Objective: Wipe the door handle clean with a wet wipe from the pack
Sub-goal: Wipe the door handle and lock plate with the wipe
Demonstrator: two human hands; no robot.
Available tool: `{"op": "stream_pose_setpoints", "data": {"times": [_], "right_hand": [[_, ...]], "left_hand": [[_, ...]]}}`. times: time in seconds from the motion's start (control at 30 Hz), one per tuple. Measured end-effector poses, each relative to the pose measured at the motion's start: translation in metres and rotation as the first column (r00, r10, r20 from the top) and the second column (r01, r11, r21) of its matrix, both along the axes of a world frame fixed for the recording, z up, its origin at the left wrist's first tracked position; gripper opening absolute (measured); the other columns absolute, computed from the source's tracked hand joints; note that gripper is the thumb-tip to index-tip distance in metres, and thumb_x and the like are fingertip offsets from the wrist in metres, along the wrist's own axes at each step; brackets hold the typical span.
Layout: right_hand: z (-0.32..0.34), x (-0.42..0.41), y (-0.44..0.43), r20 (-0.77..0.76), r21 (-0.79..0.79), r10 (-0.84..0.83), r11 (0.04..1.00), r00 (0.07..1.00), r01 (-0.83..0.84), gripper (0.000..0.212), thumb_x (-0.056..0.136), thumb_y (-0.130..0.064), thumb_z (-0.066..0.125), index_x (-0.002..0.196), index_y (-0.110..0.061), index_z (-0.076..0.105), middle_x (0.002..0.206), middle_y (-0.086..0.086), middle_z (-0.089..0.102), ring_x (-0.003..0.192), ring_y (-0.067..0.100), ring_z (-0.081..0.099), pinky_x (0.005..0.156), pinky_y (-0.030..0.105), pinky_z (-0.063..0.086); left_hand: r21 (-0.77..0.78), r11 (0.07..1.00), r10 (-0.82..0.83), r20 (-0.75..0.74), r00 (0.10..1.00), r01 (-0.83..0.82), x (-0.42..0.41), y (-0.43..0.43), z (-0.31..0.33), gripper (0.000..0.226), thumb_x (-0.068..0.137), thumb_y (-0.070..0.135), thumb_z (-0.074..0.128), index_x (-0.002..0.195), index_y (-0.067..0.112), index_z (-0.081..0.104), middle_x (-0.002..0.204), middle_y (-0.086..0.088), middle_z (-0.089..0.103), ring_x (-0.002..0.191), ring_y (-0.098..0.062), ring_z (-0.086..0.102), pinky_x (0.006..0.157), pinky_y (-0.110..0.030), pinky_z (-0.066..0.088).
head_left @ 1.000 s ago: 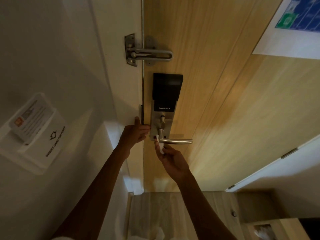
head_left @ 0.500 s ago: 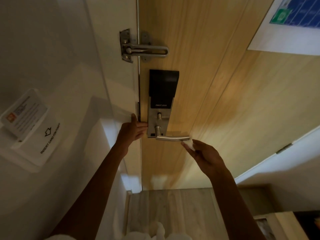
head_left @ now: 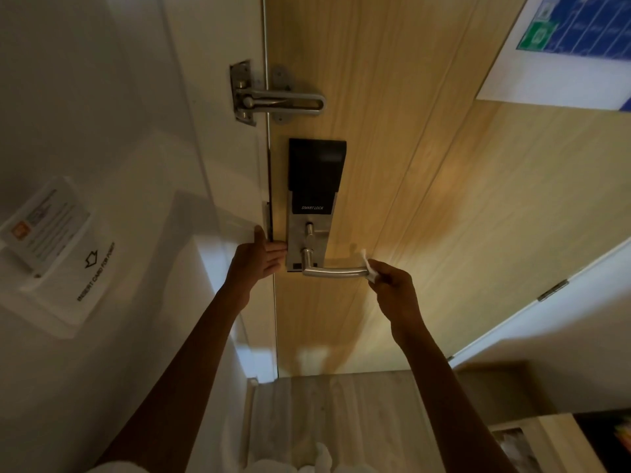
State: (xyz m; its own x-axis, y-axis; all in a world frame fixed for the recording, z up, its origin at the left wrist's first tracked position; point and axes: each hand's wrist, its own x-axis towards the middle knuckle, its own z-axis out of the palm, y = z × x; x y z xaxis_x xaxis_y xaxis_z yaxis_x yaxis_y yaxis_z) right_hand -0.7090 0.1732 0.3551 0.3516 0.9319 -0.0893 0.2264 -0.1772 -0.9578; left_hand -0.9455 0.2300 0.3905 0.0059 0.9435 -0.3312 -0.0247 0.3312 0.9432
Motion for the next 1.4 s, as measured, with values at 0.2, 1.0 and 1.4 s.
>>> {"op": "stream_pose_setpoints", "data": {"times": [0.2,1.0,1.4], "right_hand": [[0.006,-0.018,-0.012,0.654,0.135,0.181,0.927,0.734,-0.349,0.044,0.091,0.01,0.044,0.132,-0.004,0.054,0.136,0.015,0.057,0.127,0.027,0.053,0.114,0.04,0.033],[0.023,0.032,0.022,0.615,0.062,0.423,0.816,0.666,-0.575,0.039,0.083,-0.01,0.073,0.117,-0.027,0.069,0.116,-0.011,0.069,0.108,0.0,0.063,0.095,0.019,0.049],[0.011,-0.05,0.023,0.784,-0.002,0.354,0.823,0.51,-0.568,0.036,0.093,-0.021,0.061,0.128,-0.017,0.059,0.13,0.006,0.062,0.141,0.018,0.032,0.113,0.04,0.028]], "left_hand": [[-0.043,0.996,-0.083,0.026,0.996,0.084,0.001,-0.001,0.003,0.067,0.103,0.046,0.018,0.133,-0.004,0.052,0.138,-0.019,0.055,0.13,-0.027,0.051,0.106,-0.033,0.041],[0.001,1.0,0.005,0.054,0.999,-0.005,-0.004,-0.003,-0.006,0.063,0.102,0.048,0.027,0.117,-0.002,0.062,0.118,-0.012,0.069,0.112,-0.025,0.065,0.093,-0.033,0.052],[-0.022,0.999,-0.029,0.108,0.994,0.031,-0.005,-0.001,-0.006,0.059,0.104,0.043,0.025,0.126,0.0,0.058,0.126,-0.012,0.065,0.115,-0.021,0.063,0.073,-0.016,0.056]]}}
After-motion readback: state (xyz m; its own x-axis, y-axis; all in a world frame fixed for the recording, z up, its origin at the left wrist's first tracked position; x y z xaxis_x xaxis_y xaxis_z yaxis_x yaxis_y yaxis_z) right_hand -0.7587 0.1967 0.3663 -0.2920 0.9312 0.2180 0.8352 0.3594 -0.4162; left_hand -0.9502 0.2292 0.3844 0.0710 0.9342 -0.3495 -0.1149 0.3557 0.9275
